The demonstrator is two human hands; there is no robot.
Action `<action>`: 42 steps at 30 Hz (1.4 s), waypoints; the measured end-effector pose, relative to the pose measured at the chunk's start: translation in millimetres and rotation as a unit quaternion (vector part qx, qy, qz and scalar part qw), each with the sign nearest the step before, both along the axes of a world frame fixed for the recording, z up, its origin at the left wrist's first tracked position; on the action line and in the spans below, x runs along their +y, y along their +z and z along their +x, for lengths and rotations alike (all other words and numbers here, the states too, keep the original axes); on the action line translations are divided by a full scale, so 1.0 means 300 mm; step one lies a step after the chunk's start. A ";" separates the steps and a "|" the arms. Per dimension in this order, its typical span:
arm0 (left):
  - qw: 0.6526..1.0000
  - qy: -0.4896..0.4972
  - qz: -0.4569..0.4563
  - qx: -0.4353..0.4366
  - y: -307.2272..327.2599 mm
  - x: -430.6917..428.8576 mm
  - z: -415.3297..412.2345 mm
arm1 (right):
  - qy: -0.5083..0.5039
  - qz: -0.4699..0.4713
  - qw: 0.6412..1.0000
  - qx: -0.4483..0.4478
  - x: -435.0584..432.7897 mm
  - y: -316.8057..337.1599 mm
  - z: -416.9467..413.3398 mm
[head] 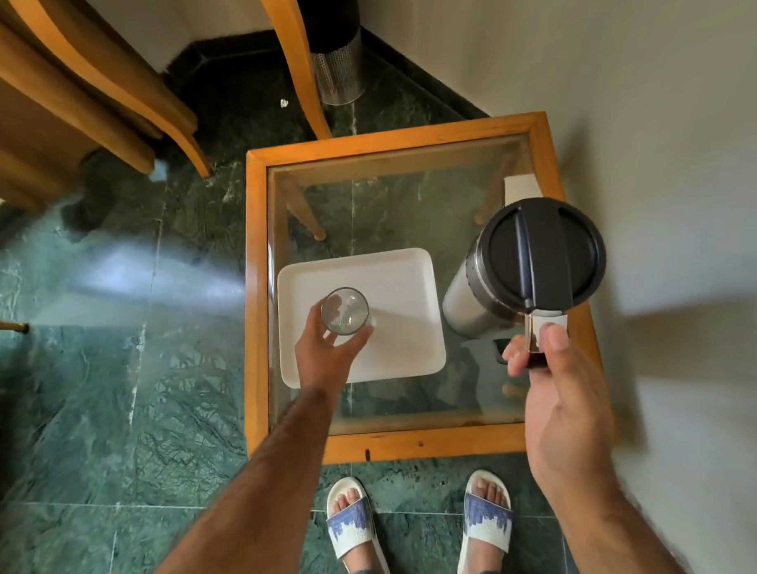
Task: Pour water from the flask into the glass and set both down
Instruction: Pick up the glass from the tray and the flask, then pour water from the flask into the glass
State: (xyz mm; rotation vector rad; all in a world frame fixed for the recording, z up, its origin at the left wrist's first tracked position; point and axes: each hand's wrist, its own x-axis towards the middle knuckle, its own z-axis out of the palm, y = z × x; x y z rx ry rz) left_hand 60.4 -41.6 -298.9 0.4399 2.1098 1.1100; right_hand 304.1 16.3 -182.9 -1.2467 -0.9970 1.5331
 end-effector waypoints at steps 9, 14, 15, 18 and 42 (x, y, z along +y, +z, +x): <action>0.997 -0.043 0.068 0.009 0.145 -0.013 -0.026 | -0.054 -0.046 0.994 0.080 0.164 0.078 0.048; 0.989 -0.078 0.123 0.016 0.361 -0.005 -0.054 | -0.004 -0.047 0.991 0.123 0.171 0.226 0.101; 0.988 -0.081 0.132 0.014 0.398 0.000 -0.055 | 0.013 -0.043 0.992 0.114 0.171 0.254 0.106; 0.981 -0.098 0.166 0.015 0.579 0.004 -0.053 | 0.043 -0.029 0.994 0.092 0.177 0.426 0.105; 0.944 -0.137 0.257 0.157 1.695 -0.077 -0.053 | 0.352 0.173 0.906 -0.160 0.305 1.837 -0.106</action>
